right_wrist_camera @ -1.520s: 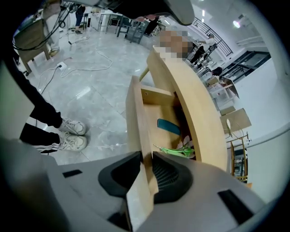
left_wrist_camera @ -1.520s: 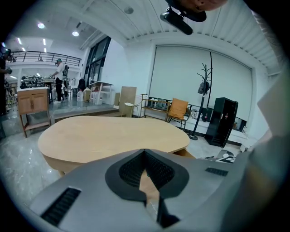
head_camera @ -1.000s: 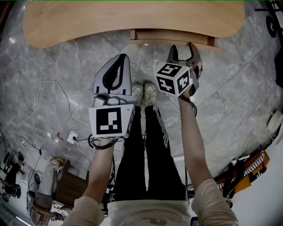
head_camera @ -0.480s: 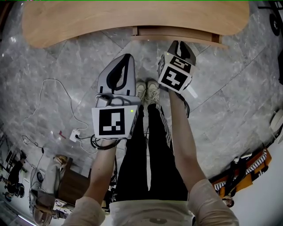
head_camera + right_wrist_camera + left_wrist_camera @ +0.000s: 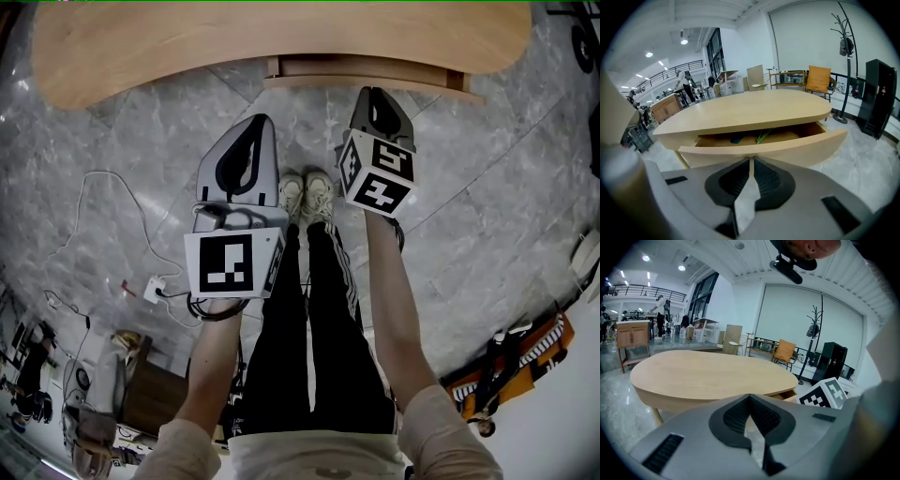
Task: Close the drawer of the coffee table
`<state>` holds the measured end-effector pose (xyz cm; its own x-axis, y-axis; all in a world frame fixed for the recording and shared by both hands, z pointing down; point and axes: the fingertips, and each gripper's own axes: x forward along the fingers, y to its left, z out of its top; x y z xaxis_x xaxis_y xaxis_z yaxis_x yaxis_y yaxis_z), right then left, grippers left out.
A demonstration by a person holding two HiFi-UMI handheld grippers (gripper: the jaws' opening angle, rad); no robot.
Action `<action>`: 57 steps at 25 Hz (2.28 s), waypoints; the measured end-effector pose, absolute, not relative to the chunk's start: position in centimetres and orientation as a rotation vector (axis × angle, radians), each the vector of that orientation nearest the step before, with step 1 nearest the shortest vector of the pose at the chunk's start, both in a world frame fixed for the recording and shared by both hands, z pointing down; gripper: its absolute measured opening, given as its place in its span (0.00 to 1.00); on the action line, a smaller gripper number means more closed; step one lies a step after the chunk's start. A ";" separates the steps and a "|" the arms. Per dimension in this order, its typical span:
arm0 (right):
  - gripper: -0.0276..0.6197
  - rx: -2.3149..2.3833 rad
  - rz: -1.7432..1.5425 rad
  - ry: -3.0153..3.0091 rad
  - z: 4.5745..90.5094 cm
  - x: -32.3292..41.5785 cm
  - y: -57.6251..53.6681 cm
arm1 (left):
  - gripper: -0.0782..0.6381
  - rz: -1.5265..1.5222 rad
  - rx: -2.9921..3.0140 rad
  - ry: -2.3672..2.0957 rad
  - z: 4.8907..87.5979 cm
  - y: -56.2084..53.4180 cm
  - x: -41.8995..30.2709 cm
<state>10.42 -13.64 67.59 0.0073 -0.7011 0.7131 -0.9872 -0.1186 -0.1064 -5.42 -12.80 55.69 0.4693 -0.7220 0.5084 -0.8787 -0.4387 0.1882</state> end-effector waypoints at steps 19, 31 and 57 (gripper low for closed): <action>0.09 2.003 0.509 -2.105 67.3 11.0 -20.6 | 0.12 0.449 2.323 -1.344 60.0 -16.2 -2.0; 0.08 1.978 0.421 -2.080 68.0 10.9 -21.6 | 0.12 0.423 2.345 -1.362 60.2 -17.9 -2.7; 0.05 1.972 0.577 -2.153 23.6 7.1 -11.2 | 0.12 0.310 2.428 -1.545 21.6 -13.0 -6.1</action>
